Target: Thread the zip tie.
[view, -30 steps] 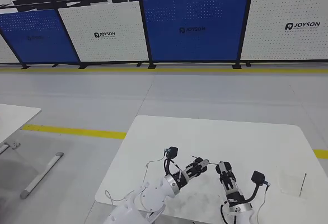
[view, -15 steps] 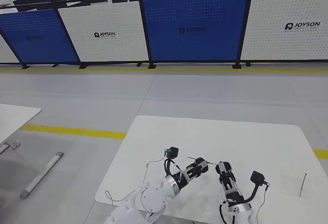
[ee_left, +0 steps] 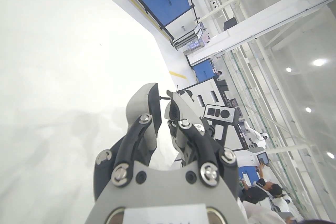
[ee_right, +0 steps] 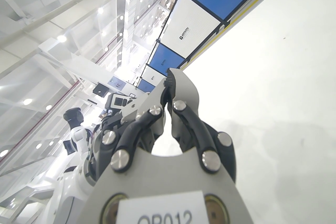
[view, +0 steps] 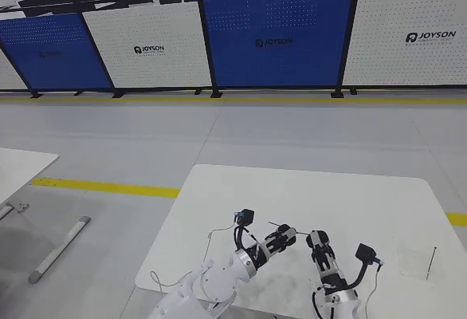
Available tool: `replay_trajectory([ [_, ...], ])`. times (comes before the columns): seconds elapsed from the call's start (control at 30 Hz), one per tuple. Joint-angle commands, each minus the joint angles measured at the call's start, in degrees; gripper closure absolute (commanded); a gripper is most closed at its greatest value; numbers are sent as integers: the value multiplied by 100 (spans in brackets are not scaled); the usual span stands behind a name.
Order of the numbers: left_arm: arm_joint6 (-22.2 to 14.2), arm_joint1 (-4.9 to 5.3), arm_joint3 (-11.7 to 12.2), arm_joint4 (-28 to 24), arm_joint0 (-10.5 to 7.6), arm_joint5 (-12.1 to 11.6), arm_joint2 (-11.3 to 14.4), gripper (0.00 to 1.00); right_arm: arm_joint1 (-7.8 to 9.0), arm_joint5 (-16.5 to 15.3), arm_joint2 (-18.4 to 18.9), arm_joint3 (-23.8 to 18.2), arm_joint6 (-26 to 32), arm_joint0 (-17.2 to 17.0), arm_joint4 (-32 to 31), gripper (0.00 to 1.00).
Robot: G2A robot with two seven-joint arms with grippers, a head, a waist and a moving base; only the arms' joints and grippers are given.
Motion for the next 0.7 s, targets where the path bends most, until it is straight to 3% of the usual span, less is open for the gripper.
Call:
replay_trajectory([
  [0.0, 5, -1, 2, 3, 0, 4, 0, 88, -1, 2, -4, 4, 6, 5, -16, 100],
  [0.17, 15, -4, -1, 11, 4, 32, -1, 86, -4, 4, -17, 9, 6, 12, -64, 100],
  [0.37, 11, -7, -3, 39, 5, 59, 4, 100, -4, -28, -16, -2, -9, -10, -89, 100],
  [0.63, 14, -13, 6, 51, 0, 67, 8, 100, -4, -42, -4, 4, 66, -8, -41, 100],
  [0.67, 19, -13, 6, 50, 1, 67, 8, 100, -3, -37, 1, 1, 104, -4, -13, 93],
])
